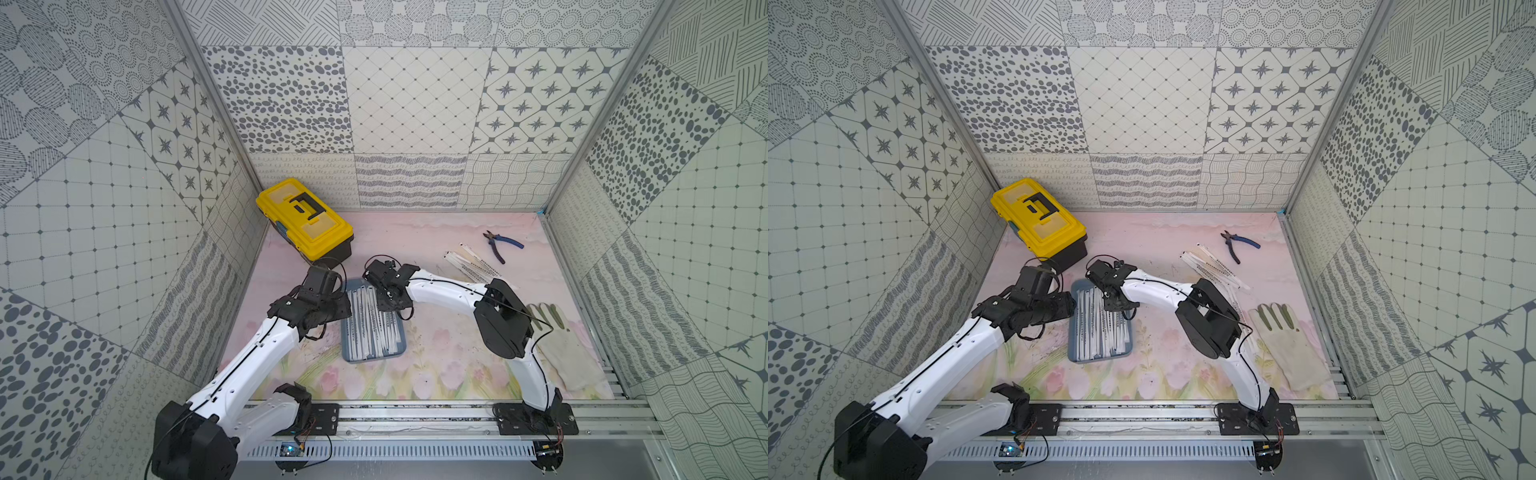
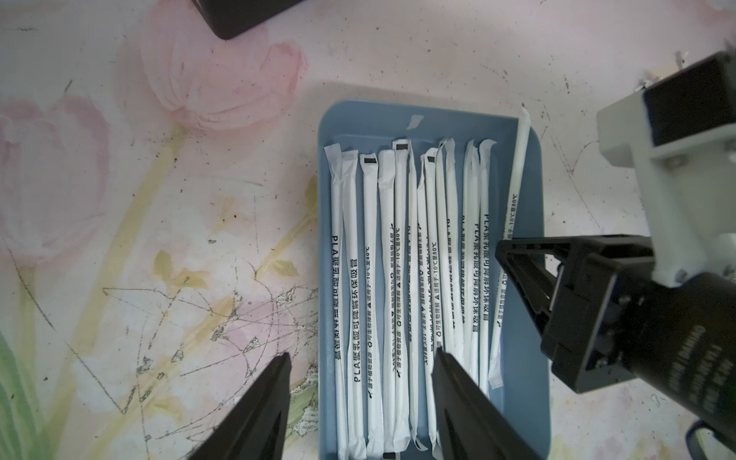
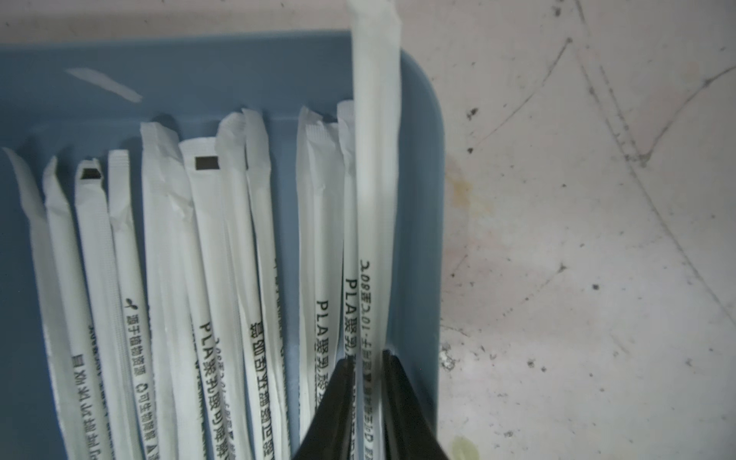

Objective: Put the straws into the storage box
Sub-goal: Place the straw in the storage box, then adjust the straw in the storage box.

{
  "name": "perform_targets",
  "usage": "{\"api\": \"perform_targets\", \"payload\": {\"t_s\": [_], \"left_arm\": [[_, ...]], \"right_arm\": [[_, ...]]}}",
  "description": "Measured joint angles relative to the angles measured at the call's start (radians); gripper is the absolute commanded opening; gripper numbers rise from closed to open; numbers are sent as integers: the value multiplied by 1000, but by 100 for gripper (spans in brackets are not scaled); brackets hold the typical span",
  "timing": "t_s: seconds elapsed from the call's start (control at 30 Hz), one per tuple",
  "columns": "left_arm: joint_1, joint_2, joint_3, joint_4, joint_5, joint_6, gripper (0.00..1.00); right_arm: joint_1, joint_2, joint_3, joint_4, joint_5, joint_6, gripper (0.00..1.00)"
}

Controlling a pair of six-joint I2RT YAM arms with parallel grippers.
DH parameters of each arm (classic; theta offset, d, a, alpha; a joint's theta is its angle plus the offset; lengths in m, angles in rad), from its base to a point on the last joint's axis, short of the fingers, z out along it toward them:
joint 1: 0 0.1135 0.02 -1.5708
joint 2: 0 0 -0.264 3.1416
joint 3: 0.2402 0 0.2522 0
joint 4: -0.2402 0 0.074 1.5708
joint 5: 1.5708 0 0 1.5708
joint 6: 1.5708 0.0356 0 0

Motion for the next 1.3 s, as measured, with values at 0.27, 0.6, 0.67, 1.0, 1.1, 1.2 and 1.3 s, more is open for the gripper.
{"api": "perform_targets", "payload": {"t_s": [0.27, 0.6, 0.67, 1.0, 1.1, 1.2, 1.3], "left_arm": [[1, 3, 28, -3, 12, 1, 60], [-59, 54, 55, 26, 18, 4, 60], [-66, 58, 53, 35, 18, 0, 60], [-76, 59, 32, 54, 21, -17, 60], [-77, 59, 27, 55, 26, -19, 60], [-77, 59, 26, 55, 27, -21, 60], [-77, 59, 26, 55, 28, -21, 60]], "right_arm": [[3, -108, -56, -8, -9, 4, 20], [-20, -181, -24, 12, 35, -38, 18], [-20, -122, 16, 19, 44, -48, 17], [-27, 48, 110, 19, 71, -79, 10], [-31, 69, 110, 20, 71, -76, 8], [-32, 81, 110, 21, 68, -72, 8], [-32, 82, 109, 22, 65, -67, 9]]}}
